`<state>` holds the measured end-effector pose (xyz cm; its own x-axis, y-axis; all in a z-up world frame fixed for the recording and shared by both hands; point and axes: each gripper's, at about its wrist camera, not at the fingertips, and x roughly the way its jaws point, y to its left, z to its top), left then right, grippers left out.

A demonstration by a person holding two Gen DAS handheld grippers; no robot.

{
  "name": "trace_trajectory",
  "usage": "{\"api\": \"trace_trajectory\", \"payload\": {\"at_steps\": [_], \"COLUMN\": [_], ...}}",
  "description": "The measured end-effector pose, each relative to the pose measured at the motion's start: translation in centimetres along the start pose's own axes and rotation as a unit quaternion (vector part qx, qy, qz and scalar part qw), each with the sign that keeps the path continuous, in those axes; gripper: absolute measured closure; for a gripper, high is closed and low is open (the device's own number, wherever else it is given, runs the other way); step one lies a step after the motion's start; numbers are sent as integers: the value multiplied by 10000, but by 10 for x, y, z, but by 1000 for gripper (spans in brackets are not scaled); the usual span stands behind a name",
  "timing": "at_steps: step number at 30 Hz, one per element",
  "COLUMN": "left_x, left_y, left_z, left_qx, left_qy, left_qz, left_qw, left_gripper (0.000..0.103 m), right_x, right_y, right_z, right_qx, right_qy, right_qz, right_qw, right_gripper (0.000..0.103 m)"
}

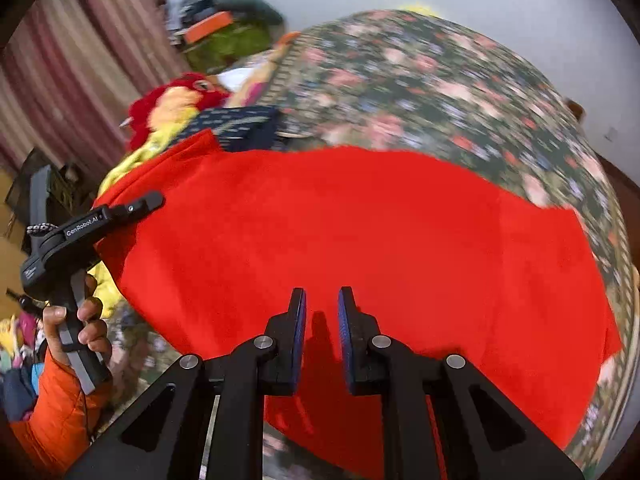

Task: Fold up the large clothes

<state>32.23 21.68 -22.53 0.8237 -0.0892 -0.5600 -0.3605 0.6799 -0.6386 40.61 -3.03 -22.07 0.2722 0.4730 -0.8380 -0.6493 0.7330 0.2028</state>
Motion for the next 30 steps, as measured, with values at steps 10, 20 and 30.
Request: {"api": "trace_trajectory", "payload": {"at_steps": [10,20,30], "left_x": [-48,-43,12], "left_y": [-20,-112,-268], "left_z": [11,14,-48], "left_qx": [685,1514,2750], "left_qy": [-482,-566,185], "left_qz": [362,-219,-1167], "left_qw": [9958,9866,9541], "left_gripper": [90,94,96], "right_x": [91,6,-135], "right_y": [47,-9,-100], "right_z": [-1,-16,-95], "right_qx": [135,1051,1742], "right_qy": [904,201,-918], "right_qz": [600,932,-154], "right_qw": [9940,9899,9803], "right_gripper": [92,92,92]}}
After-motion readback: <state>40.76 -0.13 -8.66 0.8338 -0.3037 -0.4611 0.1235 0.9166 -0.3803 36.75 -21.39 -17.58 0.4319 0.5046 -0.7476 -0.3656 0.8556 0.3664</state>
